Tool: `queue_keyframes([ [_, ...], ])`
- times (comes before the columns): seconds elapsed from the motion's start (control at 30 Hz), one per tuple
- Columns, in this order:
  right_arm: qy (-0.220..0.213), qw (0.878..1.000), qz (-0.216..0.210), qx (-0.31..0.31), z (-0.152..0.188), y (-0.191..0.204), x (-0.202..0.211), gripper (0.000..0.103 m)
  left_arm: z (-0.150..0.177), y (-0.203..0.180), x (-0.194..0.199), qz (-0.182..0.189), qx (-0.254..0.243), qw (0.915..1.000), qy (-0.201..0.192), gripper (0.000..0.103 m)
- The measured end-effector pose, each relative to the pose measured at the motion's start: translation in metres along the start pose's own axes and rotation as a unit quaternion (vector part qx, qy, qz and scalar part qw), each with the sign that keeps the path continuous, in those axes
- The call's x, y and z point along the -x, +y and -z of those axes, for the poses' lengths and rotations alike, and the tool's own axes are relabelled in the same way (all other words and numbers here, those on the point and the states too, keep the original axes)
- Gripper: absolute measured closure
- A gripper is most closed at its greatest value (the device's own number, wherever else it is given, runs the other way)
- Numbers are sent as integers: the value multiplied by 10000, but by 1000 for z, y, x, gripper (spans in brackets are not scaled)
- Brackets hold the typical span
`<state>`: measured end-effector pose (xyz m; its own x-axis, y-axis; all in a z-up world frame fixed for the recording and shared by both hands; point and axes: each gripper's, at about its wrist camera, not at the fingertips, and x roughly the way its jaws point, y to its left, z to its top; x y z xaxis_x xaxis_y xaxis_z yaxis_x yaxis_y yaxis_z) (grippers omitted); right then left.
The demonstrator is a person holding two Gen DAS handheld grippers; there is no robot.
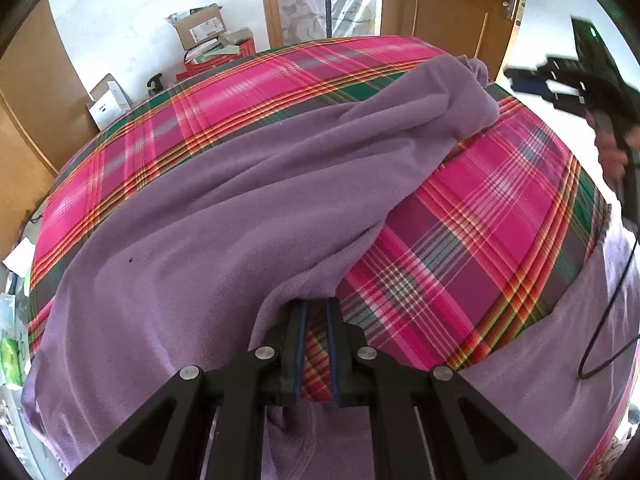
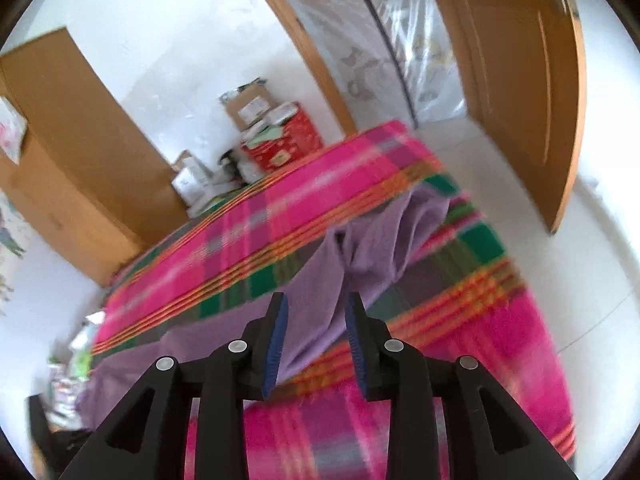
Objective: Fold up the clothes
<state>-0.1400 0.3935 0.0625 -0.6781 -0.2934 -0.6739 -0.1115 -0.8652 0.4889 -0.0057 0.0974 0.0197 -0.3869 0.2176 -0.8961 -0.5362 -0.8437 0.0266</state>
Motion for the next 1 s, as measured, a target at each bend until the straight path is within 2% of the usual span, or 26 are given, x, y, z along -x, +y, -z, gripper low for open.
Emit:
queue_keyframes([
  [0.1, 372, 9986, -360, -77, 13, -3, -5, 71, 0, 1, 2, 85, 64, 9999, -7, 99],
  [0.2, 538, 9968, -599, -16, 20, 2, -15, 70, 1, 4, 5, 133, 170, 9997, -71, 102],
  [0.37, 689, 9938, -826, -266, 23, 5, -31, 54, 4, 8, 15, 166, 292, 9992, -222, 103],
  [0.53, 796, 9893, -1091, -553, 27, 4, -41, 54, 8, 11, 21, 228, 346, 9987, -309, 103],
  [0.63, 813, 9870, -1216, -667, 27, 7, -43, 54, 8, 8, 18, 111, 277, 9992, -274, 102],
  [0.67, 819, 9865, -1241, -692, 27, 8, -43, 56, 8, 8, 16, 49, 258, 9994, -234, 99],
  [0.83, 729, 9876, -1183, -729, 24, 10, -42, 82, 8, 1, 8, -44, 96, 9999, -133, 83],
  [0.9, 683, 9884, -1154, -717, 23, 9, -39, 88, 6, -4, 5, -119, -44, 9999, -96, 81],
  [1.0, 608, 9894, -1131, -671, 23, 9, -33, 94, 3, -2, 1, -96, 20, 9999, -77, 81],
])
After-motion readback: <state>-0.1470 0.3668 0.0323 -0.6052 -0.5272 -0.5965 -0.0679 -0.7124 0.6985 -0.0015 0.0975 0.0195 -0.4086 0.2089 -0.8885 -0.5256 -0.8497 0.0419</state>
